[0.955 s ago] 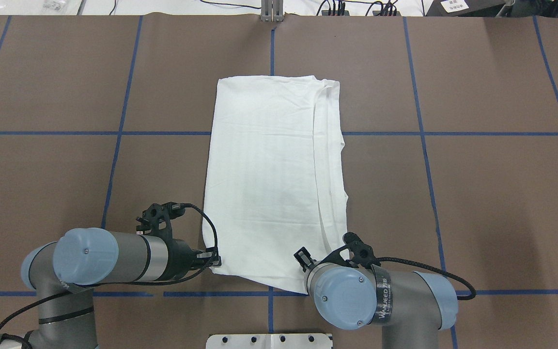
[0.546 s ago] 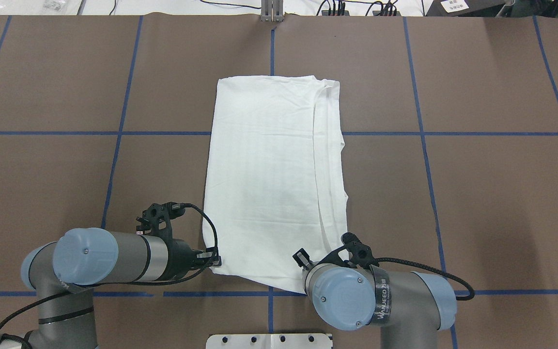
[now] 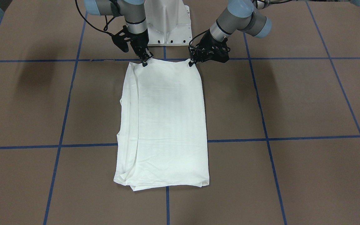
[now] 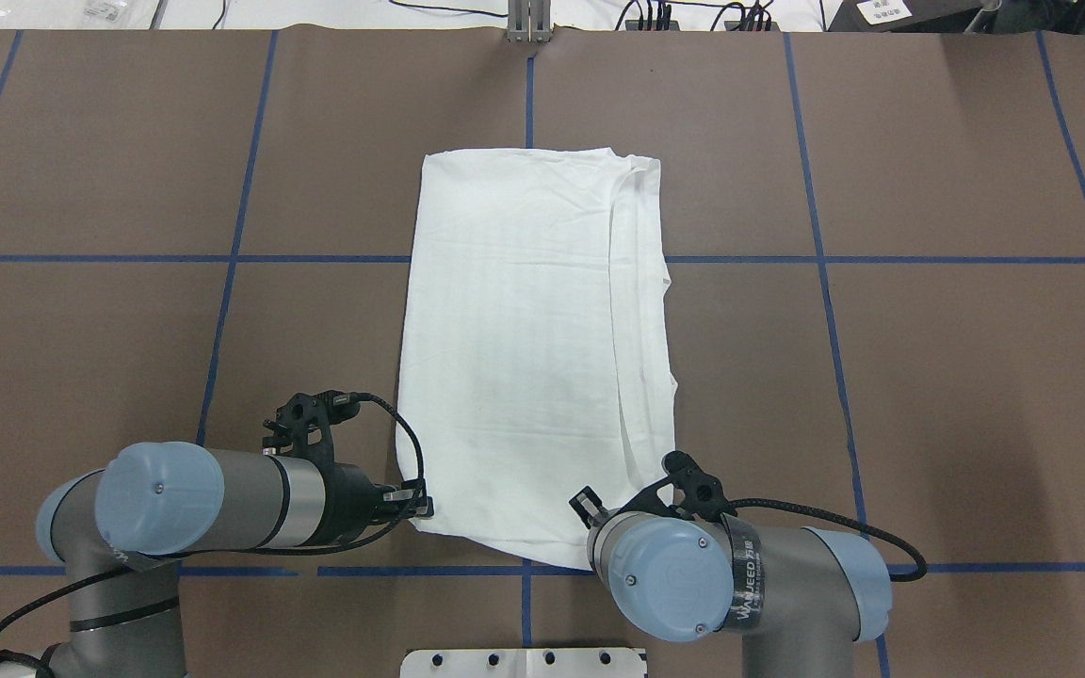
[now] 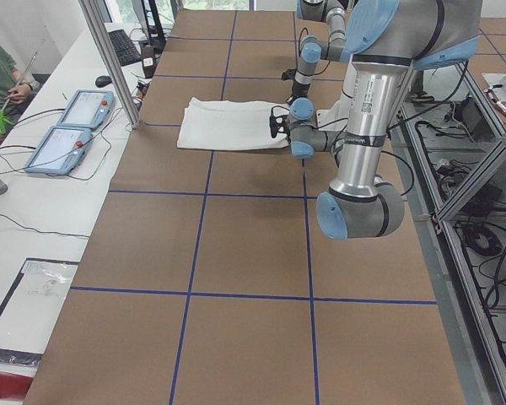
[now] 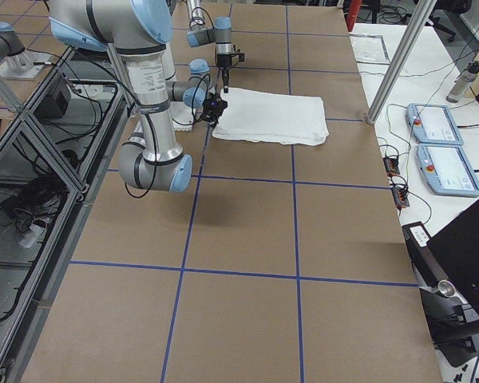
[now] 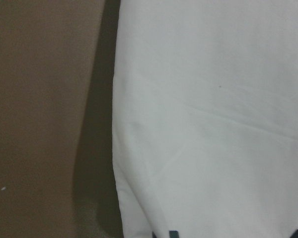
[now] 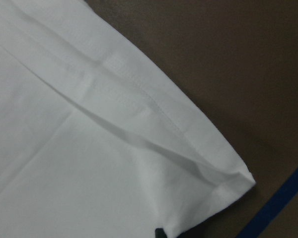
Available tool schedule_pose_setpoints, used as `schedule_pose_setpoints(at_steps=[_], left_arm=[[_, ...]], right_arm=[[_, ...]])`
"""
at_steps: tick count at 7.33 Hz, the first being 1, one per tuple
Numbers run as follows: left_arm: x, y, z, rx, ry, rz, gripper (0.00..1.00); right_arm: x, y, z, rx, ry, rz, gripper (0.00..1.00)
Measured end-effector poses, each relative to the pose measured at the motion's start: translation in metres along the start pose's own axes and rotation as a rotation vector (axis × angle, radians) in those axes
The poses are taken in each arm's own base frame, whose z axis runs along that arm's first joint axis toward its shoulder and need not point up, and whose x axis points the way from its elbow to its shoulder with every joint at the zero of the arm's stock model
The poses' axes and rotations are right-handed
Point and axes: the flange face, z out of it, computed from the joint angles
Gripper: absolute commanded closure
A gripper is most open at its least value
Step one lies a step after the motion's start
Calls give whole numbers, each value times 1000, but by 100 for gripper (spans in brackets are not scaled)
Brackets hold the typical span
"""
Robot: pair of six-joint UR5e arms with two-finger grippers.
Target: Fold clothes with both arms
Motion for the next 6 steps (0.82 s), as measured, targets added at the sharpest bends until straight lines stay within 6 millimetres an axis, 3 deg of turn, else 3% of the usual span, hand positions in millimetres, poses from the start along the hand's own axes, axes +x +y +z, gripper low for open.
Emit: schedule_pose_setpoints(at_steps=[2, 4, 5, 6], left_arm=[[15, 6, -25, -11, 32, 6, 100], [49, 22, -76, -60, 27, 5, 100], [66, 30, -102, -96, 4, 2, 100], [75, 28, -115, -109, -21, -4, 100]], right_arm=[[1, -2, -45, -10, 20, -5, 100], [4, -6, -104, -29, 25, -13, 100], [0, -8, -128, -35, 30, -31, 100], [-9, -12, -142, -28, 30, -59, 100]])
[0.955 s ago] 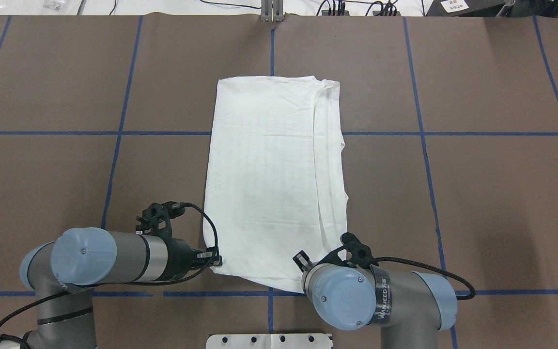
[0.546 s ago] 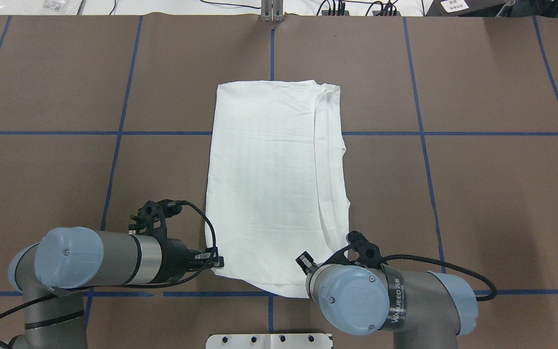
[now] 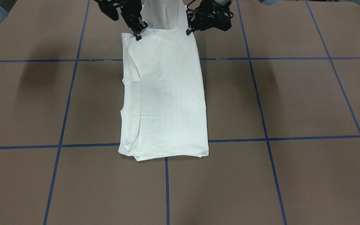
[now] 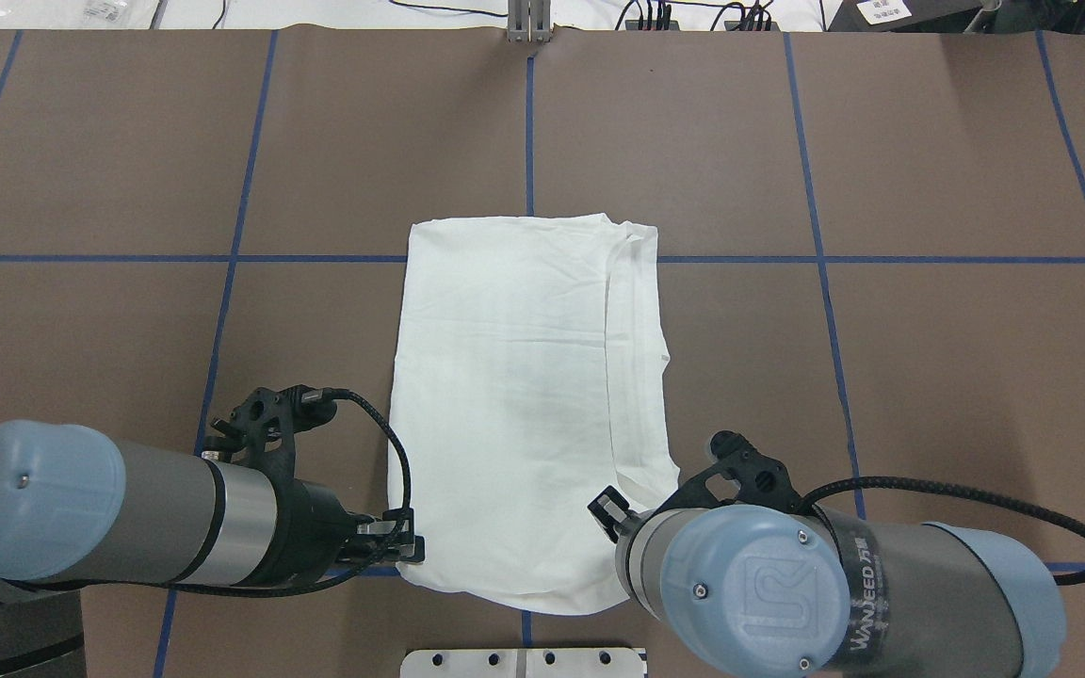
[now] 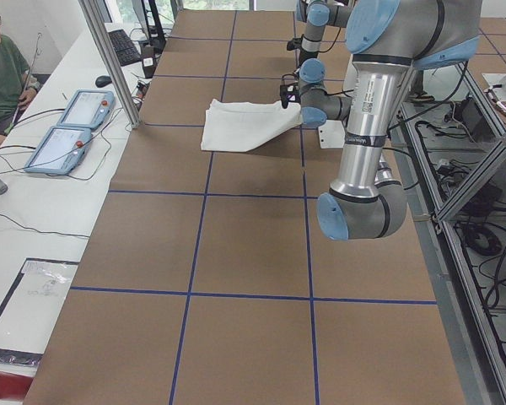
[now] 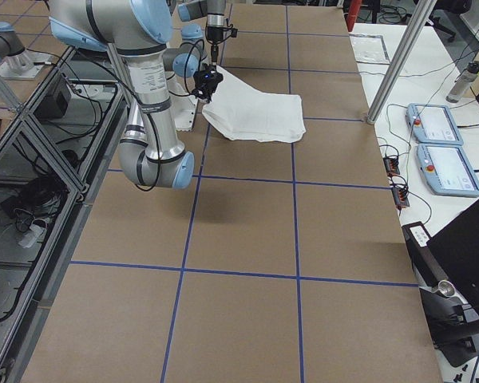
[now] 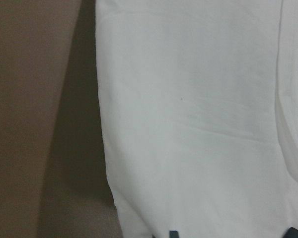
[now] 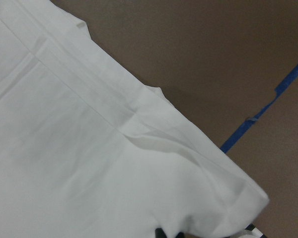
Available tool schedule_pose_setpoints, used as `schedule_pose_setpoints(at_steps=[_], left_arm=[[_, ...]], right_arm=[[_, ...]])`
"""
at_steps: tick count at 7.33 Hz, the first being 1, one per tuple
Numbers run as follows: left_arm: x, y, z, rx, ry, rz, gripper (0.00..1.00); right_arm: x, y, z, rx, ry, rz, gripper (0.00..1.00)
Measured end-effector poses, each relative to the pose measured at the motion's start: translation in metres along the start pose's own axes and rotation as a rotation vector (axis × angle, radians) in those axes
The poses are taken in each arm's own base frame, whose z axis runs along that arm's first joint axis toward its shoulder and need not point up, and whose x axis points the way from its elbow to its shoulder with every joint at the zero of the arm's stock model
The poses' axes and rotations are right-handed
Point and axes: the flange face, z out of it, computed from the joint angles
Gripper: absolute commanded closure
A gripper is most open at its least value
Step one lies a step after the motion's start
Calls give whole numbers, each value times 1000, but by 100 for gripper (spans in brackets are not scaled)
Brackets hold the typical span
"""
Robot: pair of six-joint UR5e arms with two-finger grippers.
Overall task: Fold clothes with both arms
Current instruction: 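Lift the near edge with both grippers and fold it away from the robot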
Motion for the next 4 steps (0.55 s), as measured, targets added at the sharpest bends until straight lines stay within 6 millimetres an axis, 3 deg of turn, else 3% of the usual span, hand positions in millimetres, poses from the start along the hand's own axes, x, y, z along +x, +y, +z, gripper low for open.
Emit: schedule_pose_setpoints(at_steps=[2, 3, 4], left_arm=[[9, -37, -8, 60, -23, -11, 100], [14, -65, -7, 106, -34, -10, 100], [20, -100, -4, 157, -58, 1, 100]], right_arm=[[-24, -31, -12, 40, -17, -75, 100], [-43, -48, -10, 66, -19, -107, 100], [-74, -61, -2, 97, -11, -126, 100]])
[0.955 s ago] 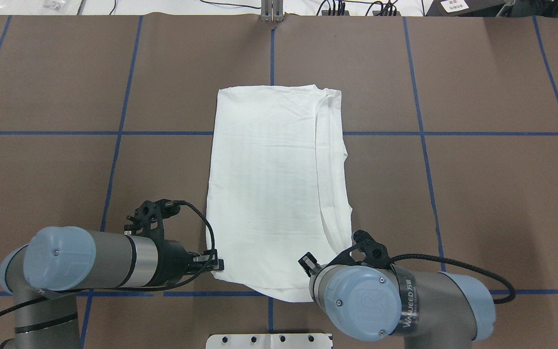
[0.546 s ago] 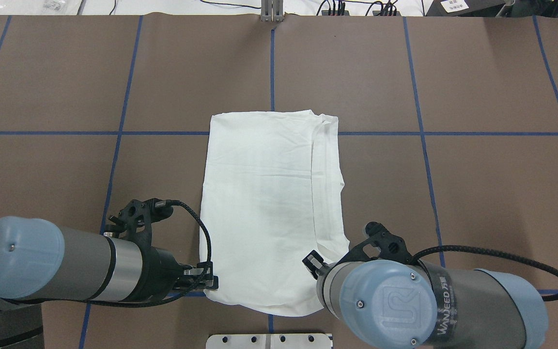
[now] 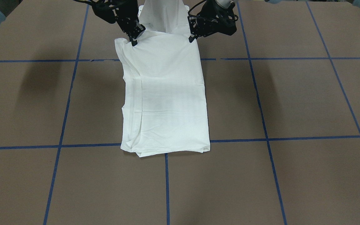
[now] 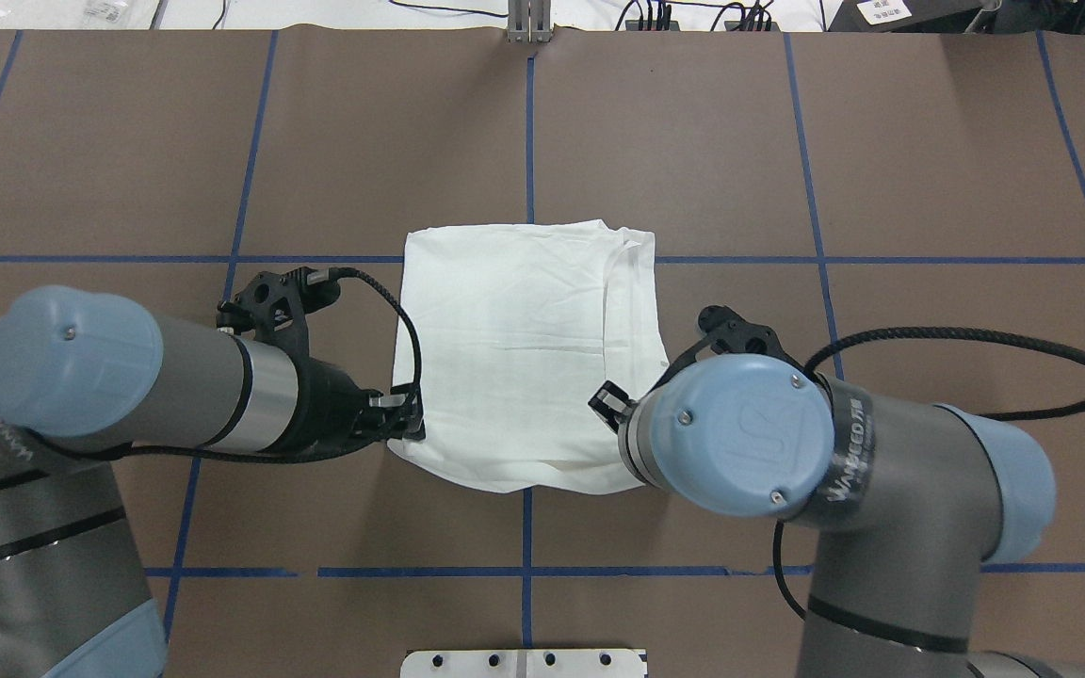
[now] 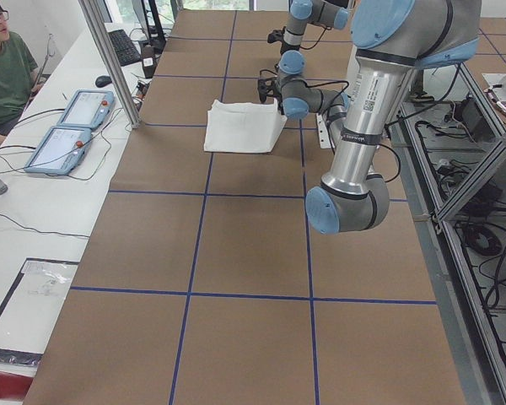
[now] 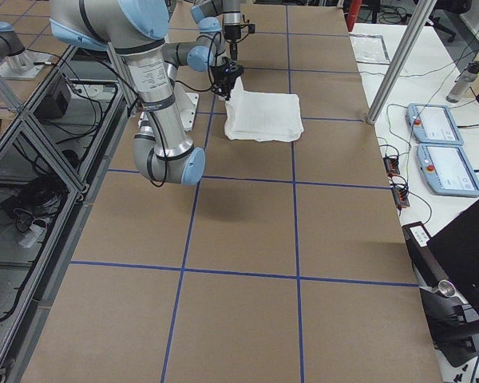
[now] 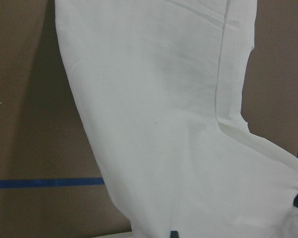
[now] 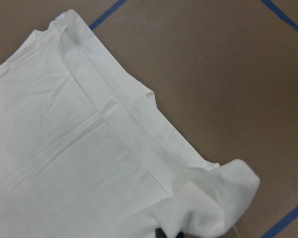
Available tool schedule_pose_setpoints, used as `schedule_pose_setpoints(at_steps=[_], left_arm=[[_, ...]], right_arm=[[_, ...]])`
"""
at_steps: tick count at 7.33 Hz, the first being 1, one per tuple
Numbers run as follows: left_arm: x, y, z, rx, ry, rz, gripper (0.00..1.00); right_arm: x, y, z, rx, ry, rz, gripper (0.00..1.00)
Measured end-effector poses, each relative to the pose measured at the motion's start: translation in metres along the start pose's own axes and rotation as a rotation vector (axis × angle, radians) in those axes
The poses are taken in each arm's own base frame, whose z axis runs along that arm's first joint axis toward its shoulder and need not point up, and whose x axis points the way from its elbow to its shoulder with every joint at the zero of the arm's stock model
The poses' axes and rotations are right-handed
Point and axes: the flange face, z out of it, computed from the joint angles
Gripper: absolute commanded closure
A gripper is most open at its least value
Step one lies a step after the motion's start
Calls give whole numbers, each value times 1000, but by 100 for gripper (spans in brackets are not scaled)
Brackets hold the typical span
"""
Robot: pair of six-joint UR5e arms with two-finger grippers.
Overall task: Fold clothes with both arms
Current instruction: 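Lift the near edge with both grippers and fold it away from the robot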
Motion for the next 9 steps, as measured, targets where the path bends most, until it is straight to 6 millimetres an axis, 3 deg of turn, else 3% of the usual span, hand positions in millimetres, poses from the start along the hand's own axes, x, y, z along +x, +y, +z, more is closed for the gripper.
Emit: schedule_pose_setpoints(at_steps=[2, 4, 6, 7, 8, 9], left_arm=[[4, -67, 26, 78, -86, 46, 100], [3, -131, 64, 121, -178, 94, 100], [-7, -173, 102, 138, -227, 131, 100], [-18, -185, 120, 147, -235, 141, 12], [-25, -193, 132, 151, -238, 147, 0], [-29, -197, 135, 152, -238, 158, 0]], right_arm=[[-54, -31, 28, 50, 21, -33, 100], [-94, -58, 68, 84, 23, -50, 100], [-125, -79, 109, 113, 42, -78, 100], [-133, -89, 129, 118, 35, -92, 42], [-138, -97, 143, 121, 24, -106, 0], [-141, -105, 148, 125, 18, -132, 0]])
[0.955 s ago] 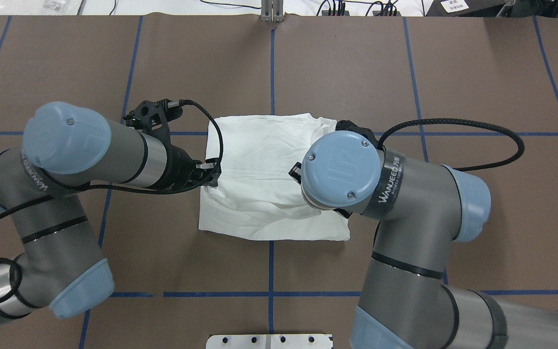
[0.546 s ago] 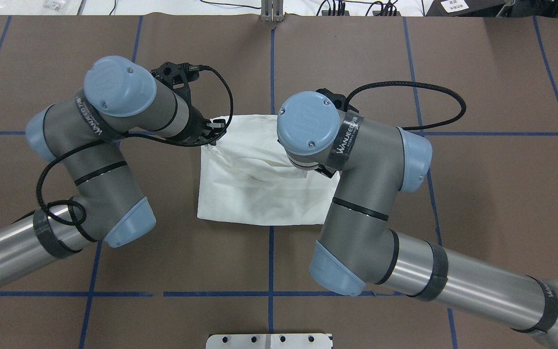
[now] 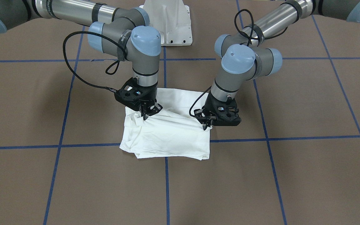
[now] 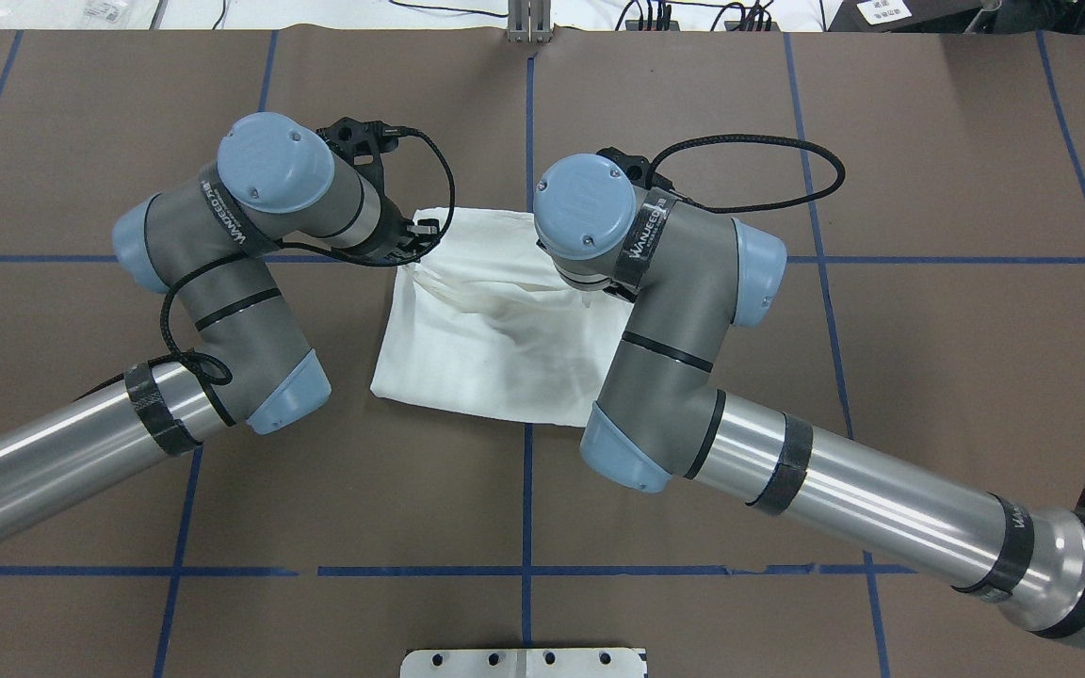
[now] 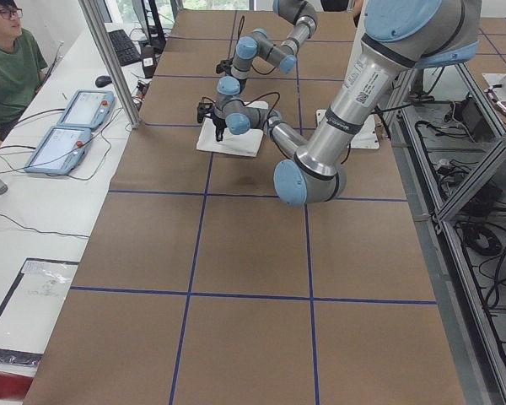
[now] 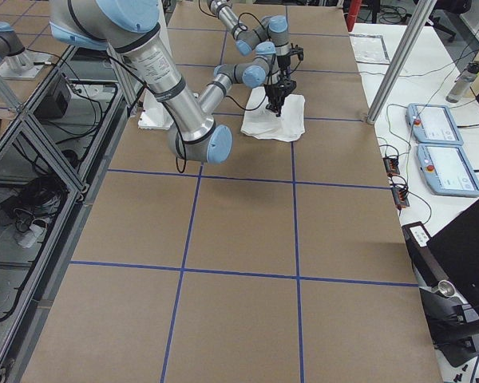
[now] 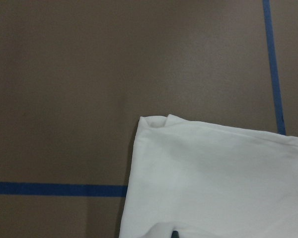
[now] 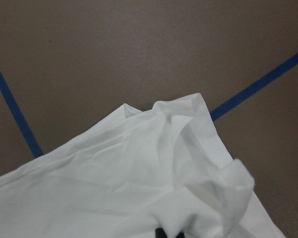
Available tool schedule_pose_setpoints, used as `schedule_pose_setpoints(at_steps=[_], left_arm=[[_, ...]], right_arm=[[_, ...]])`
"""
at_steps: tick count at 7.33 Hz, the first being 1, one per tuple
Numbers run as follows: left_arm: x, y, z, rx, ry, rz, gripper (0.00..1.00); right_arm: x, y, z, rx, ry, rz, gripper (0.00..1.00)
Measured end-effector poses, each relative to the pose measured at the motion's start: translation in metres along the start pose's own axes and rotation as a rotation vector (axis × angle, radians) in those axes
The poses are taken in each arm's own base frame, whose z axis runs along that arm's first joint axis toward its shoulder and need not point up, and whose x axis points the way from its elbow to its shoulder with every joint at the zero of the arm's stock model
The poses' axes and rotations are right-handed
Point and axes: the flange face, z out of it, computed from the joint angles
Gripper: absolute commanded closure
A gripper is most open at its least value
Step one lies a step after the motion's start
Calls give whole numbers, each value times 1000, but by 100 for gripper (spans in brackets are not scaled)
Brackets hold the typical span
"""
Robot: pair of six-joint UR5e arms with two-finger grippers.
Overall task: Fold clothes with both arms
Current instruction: 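Lift the near edge with both grippers and fold it away from the robot, then lay the folded edge down and open both grippers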
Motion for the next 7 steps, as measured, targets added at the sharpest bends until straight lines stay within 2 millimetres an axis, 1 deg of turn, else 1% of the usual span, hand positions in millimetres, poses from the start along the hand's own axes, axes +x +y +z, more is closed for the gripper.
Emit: schedule_pose_setpoints(at_steps=[1, 2, 3, 4, 5, 6, 7], left_arm=[[-4, -6, -3, 5, 3, 19, 0], [-16, -18, -12, -3, 10, 62, 0], [-39, -31, -24, -26, 20, 125, 0], [-64, -42, -37, -43, 30, 182, 0], [-80, -49, -46, -51, 36, 220, 0], [-87, -52, -49, -53, 39, 235, 0], [-89, -53, -51, -53, 40, 239, 0]], right_arm=[[-4, -6, -1, -2, -6, -31, 0], [-8, -9, -6, -14, -13, -50, 0], [-14, -7, -13, -28, -24, -71, 0], [-20, 4, -15, -40, -30, -102, 0], [-26, 25, -9, -51, -20, -136, 0], [-37, 40, 4, -45, 4, -165, 0], [-49, 46, 19, -21, 38, -199, 0]])
